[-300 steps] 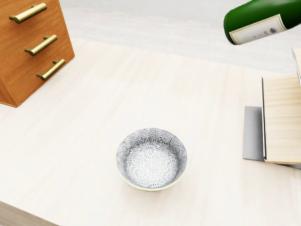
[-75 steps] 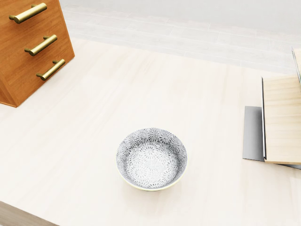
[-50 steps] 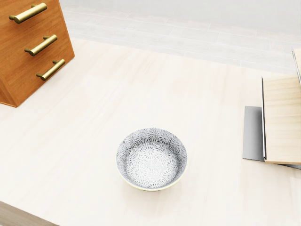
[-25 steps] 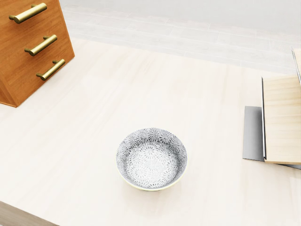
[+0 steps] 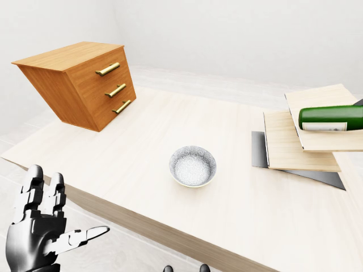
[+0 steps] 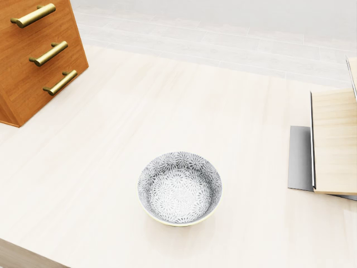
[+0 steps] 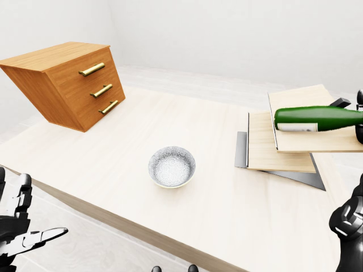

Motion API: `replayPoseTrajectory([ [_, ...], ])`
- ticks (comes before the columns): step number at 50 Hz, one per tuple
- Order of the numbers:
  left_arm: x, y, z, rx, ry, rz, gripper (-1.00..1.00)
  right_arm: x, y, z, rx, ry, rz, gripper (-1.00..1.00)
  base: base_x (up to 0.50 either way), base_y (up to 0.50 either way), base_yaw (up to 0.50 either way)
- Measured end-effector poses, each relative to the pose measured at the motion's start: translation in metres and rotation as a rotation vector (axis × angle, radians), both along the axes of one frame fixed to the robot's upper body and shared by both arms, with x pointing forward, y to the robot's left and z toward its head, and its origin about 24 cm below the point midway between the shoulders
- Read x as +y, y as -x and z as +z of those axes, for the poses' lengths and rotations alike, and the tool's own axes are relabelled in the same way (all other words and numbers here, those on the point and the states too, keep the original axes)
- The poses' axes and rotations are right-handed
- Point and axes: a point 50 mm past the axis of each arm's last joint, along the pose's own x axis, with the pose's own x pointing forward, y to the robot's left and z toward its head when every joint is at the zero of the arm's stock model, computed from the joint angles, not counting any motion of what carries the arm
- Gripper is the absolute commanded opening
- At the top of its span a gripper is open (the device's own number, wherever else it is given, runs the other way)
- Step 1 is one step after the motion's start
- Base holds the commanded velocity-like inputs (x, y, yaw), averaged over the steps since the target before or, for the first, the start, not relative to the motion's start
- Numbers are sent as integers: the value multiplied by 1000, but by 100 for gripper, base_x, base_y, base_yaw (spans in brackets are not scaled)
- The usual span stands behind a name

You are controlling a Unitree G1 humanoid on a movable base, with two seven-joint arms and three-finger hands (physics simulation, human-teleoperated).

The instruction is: Put the wine bottle on the wine rack.

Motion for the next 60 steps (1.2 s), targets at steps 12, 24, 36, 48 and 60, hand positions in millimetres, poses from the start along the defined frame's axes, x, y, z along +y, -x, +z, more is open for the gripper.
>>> replayPoseTrajectory([
  [12, 0, 1, 0, 0, 0, 0, 100, 0, 0, 0, 2, 4, 0, 100, 0, 0, 0],
  [24, 0, 1, 0, 0, -1, -2, 100, 0, 0, -1, -4, 8, 3, 100, 0, 0, 0],
  [36, -1, 1, 1, -2, -4, -3, 100, 0, 1, -1, -11, 15, 8, 100, 0, 0, 0],
  [48, -2, 2, 3, -7, -8, -2, 100, 0, 1, -2, -22, 17, 13, 100, 0, 0, 0],
  [60, -3, 1, 4, -10, -12, -4, 100, -3, 5, -3, -65, -6, 14, 100, 0, 0, 0],
])
